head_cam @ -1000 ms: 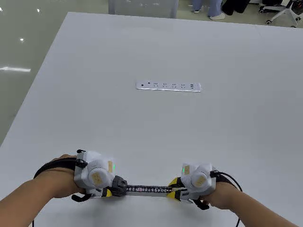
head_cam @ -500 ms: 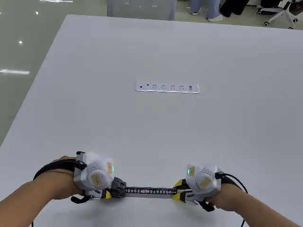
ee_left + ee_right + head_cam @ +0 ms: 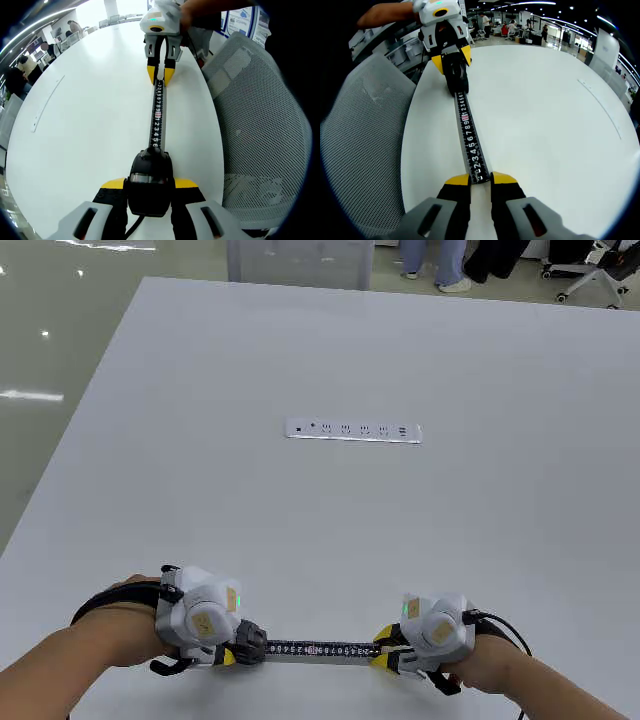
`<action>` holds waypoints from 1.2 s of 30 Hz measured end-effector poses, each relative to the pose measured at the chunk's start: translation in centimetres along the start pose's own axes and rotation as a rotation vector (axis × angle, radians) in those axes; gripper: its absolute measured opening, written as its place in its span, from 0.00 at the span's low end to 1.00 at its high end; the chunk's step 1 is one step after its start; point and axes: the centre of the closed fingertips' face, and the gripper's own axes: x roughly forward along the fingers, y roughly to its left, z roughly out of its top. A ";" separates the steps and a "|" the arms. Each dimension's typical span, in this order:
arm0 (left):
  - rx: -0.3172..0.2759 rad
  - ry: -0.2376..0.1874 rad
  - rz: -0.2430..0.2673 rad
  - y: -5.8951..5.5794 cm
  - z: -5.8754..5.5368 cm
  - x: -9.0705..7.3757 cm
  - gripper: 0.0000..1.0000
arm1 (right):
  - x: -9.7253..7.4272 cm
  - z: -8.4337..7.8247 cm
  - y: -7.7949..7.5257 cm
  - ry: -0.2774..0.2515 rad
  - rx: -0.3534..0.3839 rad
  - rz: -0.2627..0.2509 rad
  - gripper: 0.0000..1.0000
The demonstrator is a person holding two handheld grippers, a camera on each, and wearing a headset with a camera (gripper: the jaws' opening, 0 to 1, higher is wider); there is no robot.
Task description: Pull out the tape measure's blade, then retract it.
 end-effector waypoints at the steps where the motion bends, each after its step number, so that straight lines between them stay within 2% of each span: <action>1: 0.000 0.000 0.000 0.0 0.0 0.0 0.30 | 0.0 0.0 0.0 0.000 0.000 0.000 0.13; 22: 0.006 -0.003 0.004 0.0 0.0 0.0 0.30 | -1.1 -1.9 -0.4 0.034 0.008 -0.018 0.12; 36: 0.004 -0.004 0.000 0.0 0.0 0.0 0.30 | -2.2 -3.1 -0.8 0.037 0.029 -0.026 0.12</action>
